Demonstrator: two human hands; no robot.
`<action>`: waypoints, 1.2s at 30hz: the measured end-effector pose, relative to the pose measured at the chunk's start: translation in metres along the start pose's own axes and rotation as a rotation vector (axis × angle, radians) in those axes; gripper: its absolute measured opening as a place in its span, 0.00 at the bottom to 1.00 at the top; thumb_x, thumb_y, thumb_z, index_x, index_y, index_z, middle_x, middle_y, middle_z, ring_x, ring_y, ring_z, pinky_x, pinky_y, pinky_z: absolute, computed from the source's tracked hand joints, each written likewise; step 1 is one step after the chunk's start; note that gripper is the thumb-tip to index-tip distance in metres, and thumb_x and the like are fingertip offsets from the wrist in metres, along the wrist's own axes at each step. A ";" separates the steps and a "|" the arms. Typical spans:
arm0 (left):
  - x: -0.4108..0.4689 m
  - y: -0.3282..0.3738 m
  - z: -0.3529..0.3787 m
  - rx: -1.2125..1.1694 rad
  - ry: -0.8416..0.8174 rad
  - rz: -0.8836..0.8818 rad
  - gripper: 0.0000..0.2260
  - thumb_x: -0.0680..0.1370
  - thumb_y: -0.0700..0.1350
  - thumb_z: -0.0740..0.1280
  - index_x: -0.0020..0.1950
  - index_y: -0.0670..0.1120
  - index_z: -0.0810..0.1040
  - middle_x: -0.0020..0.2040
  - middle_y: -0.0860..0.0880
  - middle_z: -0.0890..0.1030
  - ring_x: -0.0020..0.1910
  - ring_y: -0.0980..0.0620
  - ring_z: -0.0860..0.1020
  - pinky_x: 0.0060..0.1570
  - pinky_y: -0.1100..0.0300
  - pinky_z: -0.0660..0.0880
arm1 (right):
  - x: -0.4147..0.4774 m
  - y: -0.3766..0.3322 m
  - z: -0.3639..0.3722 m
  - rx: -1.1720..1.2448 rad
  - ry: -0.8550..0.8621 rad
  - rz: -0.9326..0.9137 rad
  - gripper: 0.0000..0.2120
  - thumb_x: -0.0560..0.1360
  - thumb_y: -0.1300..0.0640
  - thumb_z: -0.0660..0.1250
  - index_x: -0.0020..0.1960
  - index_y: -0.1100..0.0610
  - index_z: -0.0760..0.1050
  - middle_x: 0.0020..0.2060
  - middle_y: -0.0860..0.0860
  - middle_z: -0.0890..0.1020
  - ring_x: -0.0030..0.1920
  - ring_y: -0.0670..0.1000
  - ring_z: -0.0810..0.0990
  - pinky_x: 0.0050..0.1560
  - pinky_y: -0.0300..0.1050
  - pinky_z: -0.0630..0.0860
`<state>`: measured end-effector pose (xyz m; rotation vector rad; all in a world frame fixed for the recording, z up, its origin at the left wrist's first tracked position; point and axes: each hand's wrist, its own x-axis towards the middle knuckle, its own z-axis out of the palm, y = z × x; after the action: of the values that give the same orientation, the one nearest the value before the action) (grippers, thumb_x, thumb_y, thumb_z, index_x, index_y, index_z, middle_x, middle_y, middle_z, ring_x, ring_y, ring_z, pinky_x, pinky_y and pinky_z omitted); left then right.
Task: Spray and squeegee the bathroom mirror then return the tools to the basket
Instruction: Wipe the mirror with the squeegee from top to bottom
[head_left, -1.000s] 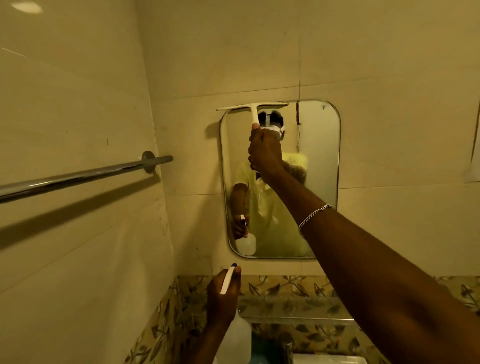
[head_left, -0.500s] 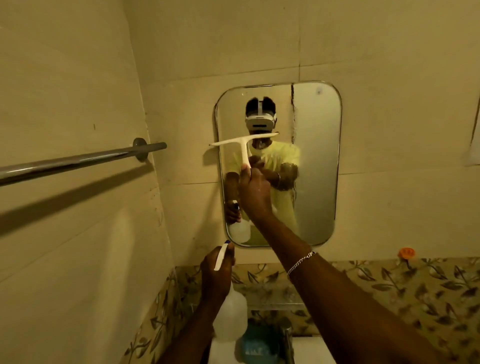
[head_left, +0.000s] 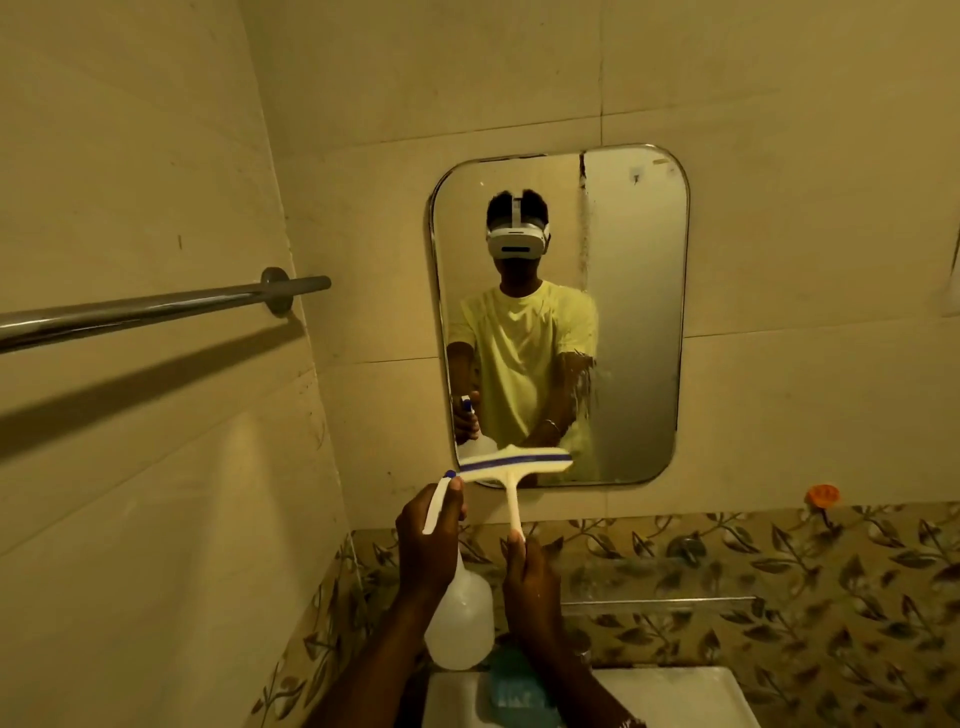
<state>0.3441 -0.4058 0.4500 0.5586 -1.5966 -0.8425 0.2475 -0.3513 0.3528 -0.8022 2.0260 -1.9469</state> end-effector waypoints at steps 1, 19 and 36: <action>-0.001 -0.001 -0.001 0.000 0.003 0.000 0.15 0.80 0.53 0.63 0.42 0.46 0.82 0.34 0.50 0.83 0.37 0.56 0.82 0.37 0.72 0.77 | -0.005 0.011 0.001 -0.008 0.008 0.024 0.12 0.86 0.48 0.59 0.52 0.49 0.79 0.38 0.48 0.83 0.39 0.48 0.83 0.38 0.41 0.79; 0.034 0.051 0.071 -0.083 -0.130 0.034 0.15 0.83 0.48 0.64 0.47 0.39 0.84 0.38 0.46 0.84 0.39 0.54 0.83 0.38 0.65 0.77 | 0.016 0.028 -0.092 0.163 0.247 0.109 0.22 0.85 0.44 0.59 0.41 0.55 0.80 0.27 0.52 0.80 0.30 0.54 0.80 0.31 0.46 0.75; 0.031 0.098 0.206 -0.082 -0.147 0.033 0.09 0.80 0.54 0.68 0.42 0.54 0.78 0.32 0.58 0.79 0.31 0.65 0.81 0.29 0.72 0.74 | 0.026 0.041 -0.197 0.124 0.467 0.098 0.26 0.86 0.44 0.56 0.38 0.57 0.79 0.28 0.56 0.79 0.28 0.56 0.77 0.30 0.45 0.72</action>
<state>0.1459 -0.3235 0.5349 0.4190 -1.6913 -0.9379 0.1152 -0.1979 0.3377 -0.2249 2.0988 -2.3389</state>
